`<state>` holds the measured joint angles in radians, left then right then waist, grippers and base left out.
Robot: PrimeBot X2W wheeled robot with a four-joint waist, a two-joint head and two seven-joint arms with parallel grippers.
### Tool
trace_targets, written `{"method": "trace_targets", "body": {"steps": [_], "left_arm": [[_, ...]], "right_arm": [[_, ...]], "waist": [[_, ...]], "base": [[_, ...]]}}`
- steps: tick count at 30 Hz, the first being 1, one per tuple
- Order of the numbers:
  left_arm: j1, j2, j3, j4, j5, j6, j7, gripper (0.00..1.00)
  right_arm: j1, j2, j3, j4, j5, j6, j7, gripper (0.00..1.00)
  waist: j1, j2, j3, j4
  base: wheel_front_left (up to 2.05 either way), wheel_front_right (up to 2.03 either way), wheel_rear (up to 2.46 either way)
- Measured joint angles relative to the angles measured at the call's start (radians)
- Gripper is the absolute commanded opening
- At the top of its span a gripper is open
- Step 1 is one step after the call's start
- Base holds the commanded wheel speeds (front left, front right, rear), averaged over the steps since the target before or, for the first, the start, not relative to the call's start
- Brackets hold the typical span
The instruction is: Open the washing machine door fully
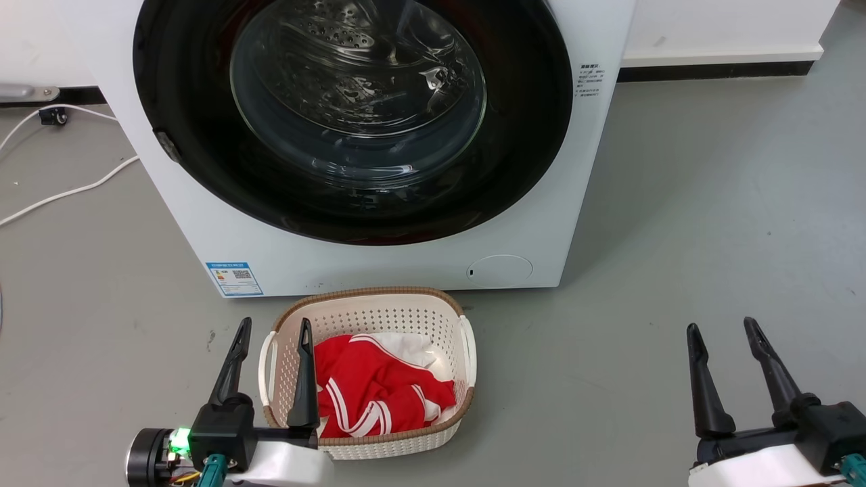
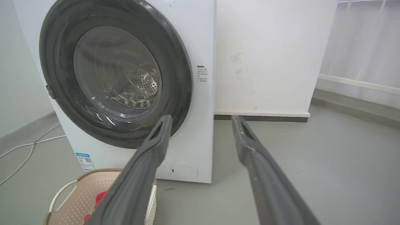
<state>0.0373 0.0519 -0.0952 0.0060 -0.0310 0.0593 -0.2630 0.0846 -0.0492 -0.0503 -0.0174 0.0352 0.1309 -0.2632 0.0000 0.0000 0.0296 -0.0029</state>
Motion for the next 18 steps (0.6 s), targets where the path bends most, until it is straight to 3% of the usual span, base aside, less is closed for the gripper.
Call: {"method": "trace_targets", "body": {"steps": [6,18], "left_arm": [[0.0,0.0,0.001,0.002,0.0,-0.005,0.0,1.0],[0.0,-0.001,0.003,0.007,0.002,-0.006,0.0,1.0]], "right_arm": [[0.0,0.0,0.004,0.027,0.089,0.0,0.0,1.0],[0.0,0.0,0.016,0.038,0.105,0.0,0.0,1.0]], "waist": [[0.0,0.0,0.003,-0.002],[0.0001,0.0,-0.002,-0.002]], "base": [[0.0,0.0,0.0],[0.0,0.0,0.0]]}}
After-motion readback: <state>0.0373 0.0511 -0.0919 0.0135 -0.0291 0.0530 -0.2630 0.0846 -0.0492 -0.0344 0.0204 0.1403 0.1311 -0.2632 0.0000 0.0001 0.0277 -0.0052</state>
